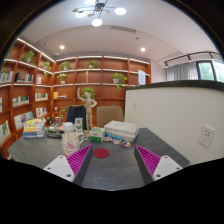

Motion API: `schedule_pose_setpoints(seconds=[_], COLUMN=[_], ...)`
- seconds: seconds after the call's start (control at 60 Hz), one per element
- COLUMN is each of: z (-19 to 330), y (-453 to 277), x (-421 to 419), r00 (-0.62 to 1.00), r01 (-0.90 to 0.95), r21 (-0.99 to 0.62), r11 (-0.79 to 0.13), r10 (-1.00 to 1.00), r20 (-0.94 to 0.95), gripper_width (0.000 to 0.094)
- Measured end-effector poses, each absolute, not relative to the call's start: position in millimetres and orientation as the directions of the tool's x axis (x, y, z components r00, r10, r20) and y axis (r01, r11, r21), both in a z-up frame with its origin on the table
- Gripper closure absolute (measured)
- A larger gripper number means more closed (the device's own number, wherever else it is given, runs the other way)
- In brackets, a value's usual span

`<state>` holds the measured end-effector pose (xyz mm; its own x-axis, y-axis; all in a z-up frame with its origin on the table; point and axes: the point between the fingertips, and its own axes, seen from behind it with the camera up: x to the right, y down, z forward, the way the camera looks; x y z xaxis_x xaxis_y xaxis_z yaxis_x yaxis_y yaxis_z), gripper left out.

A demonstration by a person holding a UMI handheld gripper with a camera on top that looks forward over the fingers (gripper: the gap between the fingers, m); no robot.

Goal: Pour water

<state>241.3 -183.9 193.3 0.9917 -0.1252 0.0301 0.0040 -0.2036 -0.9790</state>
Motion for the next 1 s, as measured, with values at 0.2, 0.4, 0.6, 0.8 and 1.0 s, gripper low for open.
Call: schedule_pose_setpoints(seconds=[0.2, 0.4, 0.6, 0.8, 1.0], z=[142.3, 122.0, 116.1, 104.1, 106.4], y=[-178.3, -145.1, -88.4, -57.1, -53.7], x=[186.6, 107.7, 93.8, 98.2, 98.4], r00=[0.999, 0.994, 0.998, 0.998, 0.999], r01=[0.041, 0.038, 0.012, 0.026, 0.032], r21=[-0.978, -0.987, -0.992, -0.988, -0.989], r11=[-0.205, -0.157, -0.128, -0.152, -0.146], r10=[-0.015, 0.104, 0.064, 0.054, 0.041], r20=[0.045, 0.021, 0.004, 0.018, 0.026], gripper_width=[0.0051, 0.0049, 0.0050, 0.0259, 0.0508])
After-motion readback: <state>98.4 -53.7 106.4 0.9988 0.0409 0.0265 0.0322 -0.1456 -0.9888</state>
